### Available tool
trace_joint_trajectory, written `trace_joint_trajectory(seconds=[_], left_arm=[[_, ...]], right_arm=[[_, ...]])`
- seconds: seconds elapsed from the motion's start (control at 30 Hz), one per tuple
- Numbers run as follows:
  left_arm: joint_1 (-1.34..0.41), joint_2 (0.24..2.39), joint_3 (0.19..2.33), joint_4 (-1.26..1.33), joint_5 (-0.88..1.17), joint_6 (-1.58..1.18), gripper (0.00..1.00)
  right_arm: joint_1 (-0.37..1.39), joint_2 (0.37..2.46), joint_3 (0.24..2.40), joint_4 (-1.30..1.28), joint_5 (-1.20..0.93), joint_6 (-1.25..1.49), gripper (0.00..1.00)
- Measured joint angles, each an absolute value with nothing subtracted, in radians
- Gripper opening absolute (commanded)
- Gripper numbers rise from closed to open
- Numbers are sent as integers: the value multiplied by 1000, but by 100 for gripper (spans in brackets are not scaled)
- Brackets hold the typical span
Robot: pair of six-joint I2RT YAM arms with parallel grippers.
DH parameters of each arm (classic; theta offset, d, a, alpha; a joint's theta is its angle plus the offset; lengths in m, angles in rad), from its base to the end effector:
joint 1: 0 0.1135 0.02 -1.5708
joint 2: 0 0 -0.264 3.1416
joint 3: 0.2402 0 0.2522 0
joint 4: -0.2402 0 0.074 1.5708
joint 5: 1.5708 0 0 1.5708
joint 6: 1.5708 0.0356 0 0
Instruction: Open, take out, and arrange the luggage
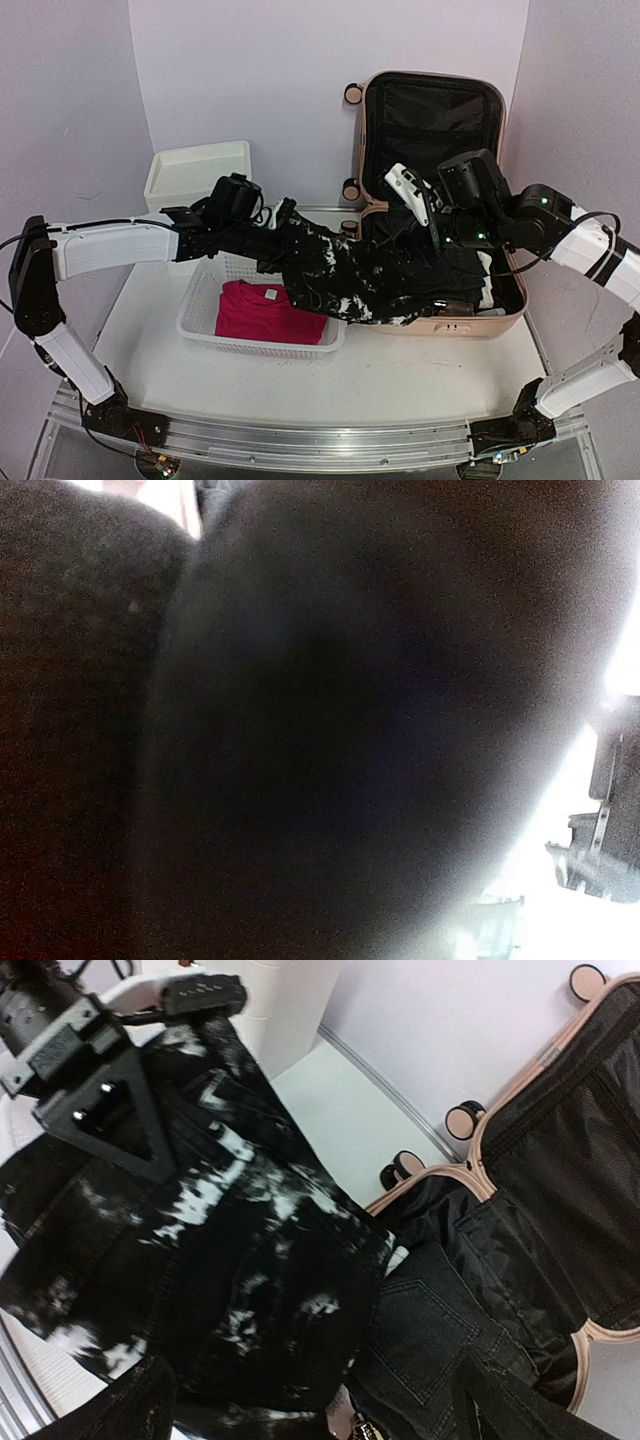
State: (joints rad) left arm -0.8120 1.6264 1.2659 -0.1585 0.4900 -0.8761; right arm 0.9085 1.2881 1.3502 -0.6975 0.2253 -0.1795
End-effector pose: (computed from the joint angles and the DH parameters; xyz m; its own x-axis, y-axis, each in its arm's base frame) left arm 0.2469 -0.2848 0.2945 -0.9264 -0.0081 -0.3765 0.3277 0.4753 -0.8165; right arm 0.1751 0.2117 0.3776 -0.2416 -0.5928 -0.7682 -0.7127 0.6457 -0.2741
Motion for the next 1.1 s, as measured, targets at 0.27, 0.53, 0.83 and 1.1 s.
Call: trace_joint_trajectory(seconds=[0.27,0.53,0.83,1.1], left_arm=[[-746,1559,1238,-380,460,-676,0],[-659,1539,1257,-610,442,-475,0],[-632,1565,1291,-719,311,-308,0],[-632,1635,1333,-760,218,-183,0]], right_arm=[[908,1294,1333,-698,264,-161,97],[908,1315,1333,-699,271,-155,98],[908,1317,1333,-704,281,-154,98],[908,1324,1333,-725,284,-152,98]])
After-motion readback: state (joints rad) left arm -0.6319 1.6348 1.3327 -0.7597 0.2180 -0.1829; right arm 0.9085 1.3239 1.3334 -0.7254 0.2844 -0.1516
